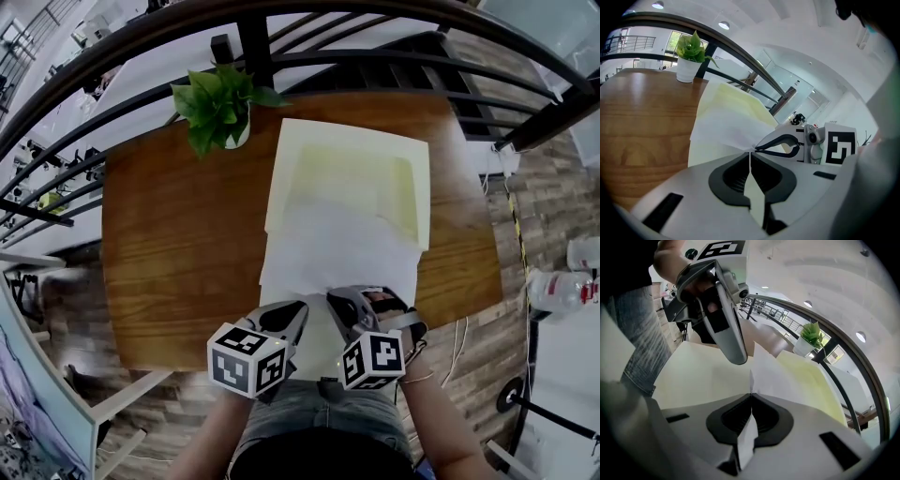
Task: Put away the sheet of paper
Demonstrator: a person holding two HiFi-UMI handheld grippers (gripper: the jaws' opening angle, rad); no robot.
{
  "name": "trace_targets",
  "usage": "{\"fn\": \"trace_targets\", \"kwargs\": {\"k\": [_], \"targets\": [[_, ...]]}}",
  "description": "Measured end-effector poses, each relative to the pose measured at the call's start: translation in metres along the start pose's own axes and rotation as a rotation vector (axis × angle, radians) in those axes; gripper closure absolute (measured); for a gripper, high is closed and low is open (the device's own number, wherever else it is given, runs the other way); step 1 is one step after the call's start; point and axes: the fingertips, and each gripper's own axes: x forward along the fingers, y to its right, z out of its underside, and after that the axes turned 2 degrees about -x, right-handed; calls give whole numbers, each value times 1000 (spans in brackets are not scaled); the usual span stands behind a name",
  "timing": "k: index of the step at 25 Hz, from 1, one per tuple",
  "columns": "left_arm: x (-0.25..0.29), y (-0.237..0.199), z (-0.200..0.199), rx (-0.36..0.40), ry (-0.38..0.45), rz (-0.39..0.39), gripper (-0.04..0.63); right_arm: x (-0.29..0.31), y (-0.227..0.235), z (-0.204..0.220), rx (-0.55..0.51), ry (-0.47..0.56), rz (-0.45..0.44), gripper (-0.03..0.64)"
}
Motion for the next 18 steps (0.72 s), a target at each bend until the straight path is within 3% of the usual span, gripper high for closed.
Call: {"fn": "trace_targets", "kwargs": {"k": [5, 13, 18], "targets": [[1, 2, 0, 10, -5, -2, 571, 6, -3, -4, -83, -2, -8, 588], [7, -4, 0, 10, -12, -17, 571, 8, 19, 14, -66, -45, 46, 588], [12, -3, -5, 15, -8, -17, 571, 7, 37, 20, 1, -61, 90, 588]]}}
